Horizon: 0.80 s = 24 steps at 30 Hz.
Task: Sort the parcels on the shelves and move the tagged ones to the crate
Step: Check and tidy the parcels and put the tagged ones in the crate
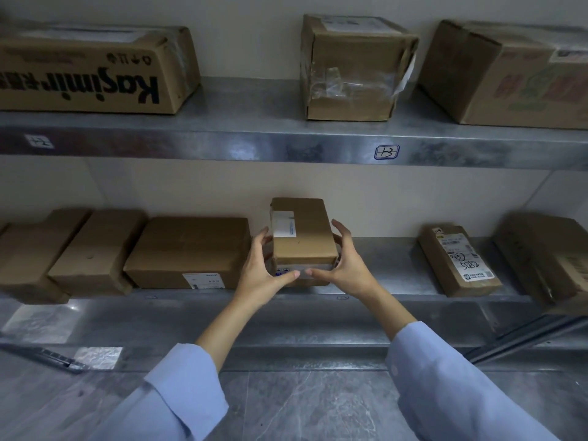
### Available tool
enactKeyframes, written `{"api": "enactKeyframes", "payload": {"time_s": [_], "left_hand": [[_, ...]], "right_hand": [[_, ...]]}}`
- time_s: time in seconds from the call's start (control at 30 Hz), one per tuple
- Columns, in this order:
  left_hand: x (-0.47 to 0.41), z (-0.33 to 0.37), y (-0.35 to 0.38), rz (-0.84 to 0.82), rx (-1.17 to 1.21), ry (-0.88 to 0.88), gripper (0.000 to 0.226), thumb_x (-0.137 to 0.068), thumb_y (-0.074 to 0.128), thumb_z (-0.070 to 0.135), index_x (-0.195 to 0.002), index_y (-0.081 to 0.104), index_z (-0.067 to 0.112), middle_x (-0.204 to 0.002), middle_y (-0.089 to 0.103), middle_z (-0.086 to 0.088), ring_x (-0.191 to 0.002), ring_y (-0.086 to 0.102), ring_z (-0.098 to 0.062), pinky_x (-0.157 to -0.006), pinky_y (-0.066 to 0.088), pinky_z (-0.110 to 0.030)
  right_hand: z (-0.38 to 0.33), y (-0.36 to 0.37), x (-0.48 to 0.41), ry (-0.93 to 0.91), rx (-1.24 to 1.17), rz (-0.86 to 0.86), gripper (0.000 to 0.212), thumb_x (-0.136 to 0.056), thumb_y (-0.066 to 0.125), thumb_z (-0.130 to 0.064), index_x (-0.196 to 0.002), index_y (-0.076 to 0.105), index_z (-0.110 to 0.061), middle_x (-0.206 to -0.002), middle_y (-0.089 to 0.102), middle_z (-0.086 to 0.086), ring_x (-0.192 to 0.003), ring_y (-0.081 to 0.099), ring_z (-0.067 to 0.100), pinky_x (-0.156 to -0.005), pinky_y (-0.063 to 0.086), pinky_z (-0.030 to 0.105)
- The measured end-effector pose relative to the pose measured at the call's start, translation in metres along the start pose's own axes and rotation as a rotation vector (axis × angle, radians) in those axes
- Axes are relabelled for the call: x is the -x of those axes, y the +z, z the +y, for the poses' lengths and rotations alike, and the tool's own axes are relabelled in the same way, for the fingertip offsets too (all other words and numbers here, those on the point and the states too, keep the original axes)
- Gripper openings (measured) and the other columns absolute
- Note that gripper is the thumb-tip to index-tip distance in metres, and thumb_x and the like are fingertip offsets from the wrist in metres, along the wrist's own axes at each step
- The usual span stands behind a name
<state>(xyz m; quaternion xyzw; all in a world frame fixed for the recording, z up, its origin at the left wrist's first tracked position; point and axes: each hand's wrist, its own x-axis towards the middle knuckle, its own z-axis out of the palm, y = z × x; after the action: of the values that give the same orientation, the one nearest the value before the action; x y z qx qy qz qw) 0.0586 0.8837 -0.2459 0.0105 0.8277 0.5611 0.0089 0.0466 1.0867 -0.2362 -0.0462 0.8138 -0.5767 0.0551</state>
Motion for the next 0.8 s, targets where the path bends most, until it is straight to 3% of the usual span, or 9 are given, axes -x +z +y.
{"api": "enactKeyframes", "payload": {"time_s": [0.07,0.17,0.27,0.37,0.57,0.8], "left_hand": [[-0.001,-0.005,0.001,-0.007,-0.023,-0.007,0.1,-0.068,0.088,0.031,-0.149,0.028,0.03,-0.151,0.039,0.008,-0.139,0.035,-0.013,-0.115,0.033,-0.042],[-0.001,-0.017,0.005,-0.006,-0.055,-0.044,0.096,-0.07,0.087,0.026,-0.148,0.031,0.029,-0.149,0.041,0.008,-0.139,0.037,-0.016,-0.115,0.034,-0.044],[-0.003,-0.031,0.01,-0.006,-0.086,-0.054,0.088,-0.072,0.085,0.019,-0.144,0.035,0.031,-0.139,0.044,0.015,-0.135,0.041,-0.017,-0.111,0.036,-0.039],[-0.008,-0.043,0.015,-0.017,-0.115,-0.065,0.088,-0.073,0.084,0.017,-0.144,0.034,0.029,-0.142,0.047,0.009,-0.135,0.042,-0.017,-0.111,0.038,-0.041],[-0.019,-0.06,0.025,-0.01,-0.125,-0.076,0.089,-0.073,0.083,0.013,-0.146,0.033,0.023,-0.141,0.051,0.001,-0.133,0.046,-0.019,-0.108,0.042,-0.048],[-0.022,-0.068,0.028,0.011,-0.132,-0.06,0.089,-0.074,0.082,0.012,-0.147,0.032,0.024,-0.139,0.052,0.001,-0.13,0.048,-0.019,-0.104,0.045,-0.048]], "right_hand": [[0.005,0.002,-0.001,-0.017,0.025,-0.014,0.11,-0.066,0.09,-0.015,-0.151,0.019,-0.024,-0.131,0.049,-0.014,-0.116,0.052,-0.008,-0.095,0.044,0.011],[0.016,0.005,-0.002,-0.025,0.068,-0.007,0.109,-0.067,0.09,-0.015,-0.151,0.022,-0.021,-0.129,0.048,-0.018,-0.115,0.05,-0.011,-0.095,0.039,0.006],[0.028,0.01,-0.004,-0.032,0.132,-0.018,0.11,-0.066,0.09,-0.016,-0.151,0.021,-0.016,-0.137,0.047,-0.008,-0.125,0.045,0.002,-0.102,0.036,0.013],[0.042,0.016,-0.008,-0.02,0.16,-0.011,0.11,-0.067,0.09,-0.013,-0.151,0.02,-0.013,-0.143,0.047,0.002,-0.131,0.045,0.013,-0.105,0.039,0.024],[0.061,0.02,-0.02,0.011,0.195,-0.025,0.106,-0.071,0.087,-0.013,-0.151,0.017,-0.014,-0.142,0.047,-0.002,-0.128,0.046,0.012,-0.104,0.041,0.026],[0.07,0.019,-0.029,0.025,0.182,-0.057,0.106,-0.07,0.088,-0.016,-0.149,0.018,-0.015,-0.138,0.039,-0.013,-0.127,0.042,0.004,-0.099,0.037,0.011]]}}
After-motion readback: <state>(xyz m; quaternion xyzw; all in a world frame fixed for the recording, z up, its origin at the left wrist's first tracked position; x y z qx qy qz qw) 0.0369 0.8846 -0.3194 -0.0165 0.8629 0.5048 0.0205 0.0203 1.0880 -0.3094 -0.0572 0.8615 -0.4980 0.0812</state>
